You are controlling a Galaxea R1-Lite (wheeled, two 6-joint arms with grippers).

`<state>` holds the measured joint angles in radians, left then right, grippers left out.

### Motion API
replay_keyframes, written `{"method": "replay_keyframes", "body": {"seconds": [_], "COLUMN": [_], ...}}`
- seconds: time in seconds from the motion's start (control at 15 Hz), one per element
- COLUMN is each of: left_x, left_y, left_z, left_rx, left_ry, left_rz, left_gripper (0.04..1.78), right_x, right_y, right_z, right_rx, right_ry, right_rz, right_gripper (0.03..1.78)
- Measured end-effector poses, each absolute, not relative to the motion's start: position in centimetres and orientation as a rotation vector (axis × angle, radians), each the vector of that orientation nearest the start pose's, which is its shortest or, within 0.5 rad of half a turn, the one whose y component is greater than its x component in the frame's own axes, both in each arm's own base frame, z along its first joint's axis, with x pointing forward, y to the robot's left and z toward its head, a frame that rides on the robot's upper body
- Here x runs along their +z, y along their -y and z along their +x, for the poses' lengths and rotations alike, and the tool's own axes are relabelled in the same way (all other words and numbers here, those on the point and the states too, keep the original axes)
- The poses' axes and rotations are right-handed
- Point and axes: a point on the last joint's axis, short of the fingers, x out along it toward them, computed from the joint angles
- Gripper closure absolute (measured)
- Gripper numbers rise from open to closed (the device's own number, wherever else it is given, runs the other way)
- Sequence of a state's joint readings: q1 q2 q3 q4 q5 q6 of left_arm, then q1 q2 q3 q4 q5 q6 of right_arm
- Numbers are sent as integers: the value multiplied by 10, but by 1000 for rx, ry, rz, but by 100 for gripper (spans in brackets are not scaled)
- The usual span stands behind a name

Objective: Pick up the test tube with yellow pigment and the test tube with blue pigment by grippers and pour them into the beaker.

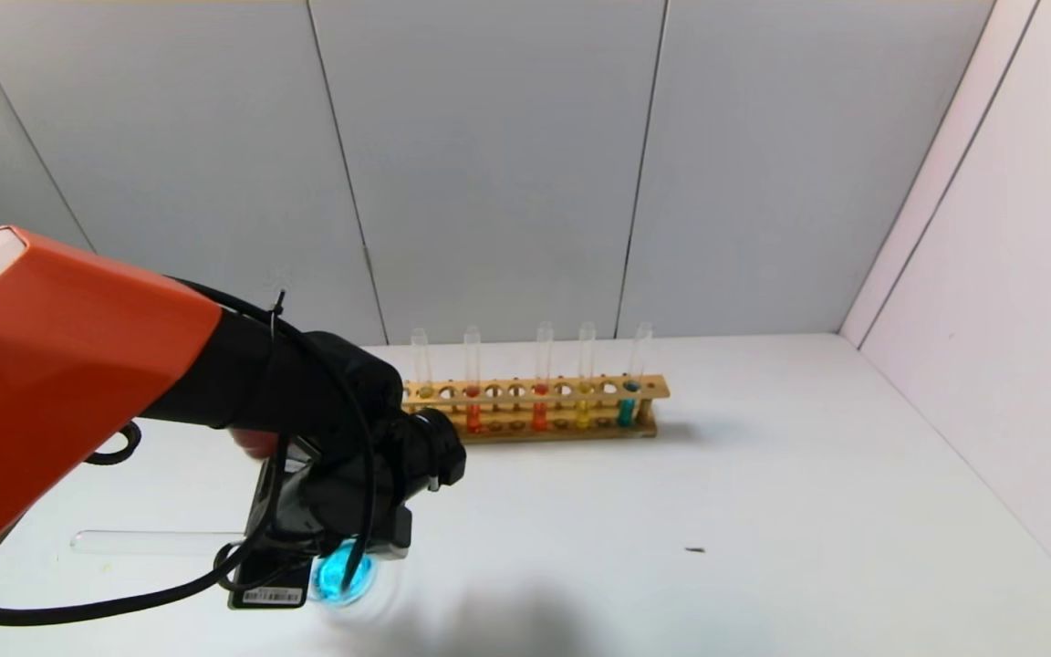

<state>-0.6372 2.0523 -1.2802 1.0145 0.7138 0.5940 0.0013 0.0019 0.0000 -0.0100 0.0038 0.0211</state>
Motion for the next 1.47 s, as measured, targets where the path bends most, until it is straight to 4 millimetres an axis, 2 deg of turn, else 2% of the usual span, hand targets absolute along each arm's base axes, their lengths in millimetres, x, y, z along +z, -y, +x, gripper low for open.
{"method": "replay_keyframes", "body": {"seconds": [1.07, 1.47], "left_x": [105, 109], "left_y": [170, 165], "left_z": [246, 240], "left_rx": [-385, -382], "left_ry": [-1458, -1458], "left_rz": [1617, 1602], "left_gripper": [150, 150], "right_x": [77, 77], "right_y": [0, 0], "right_z": [-23, -23], "right_rx": [5, 5], "right_ry": [8, 8], "right_rz": [21, 21], "right_gripper": [7, 7]}}
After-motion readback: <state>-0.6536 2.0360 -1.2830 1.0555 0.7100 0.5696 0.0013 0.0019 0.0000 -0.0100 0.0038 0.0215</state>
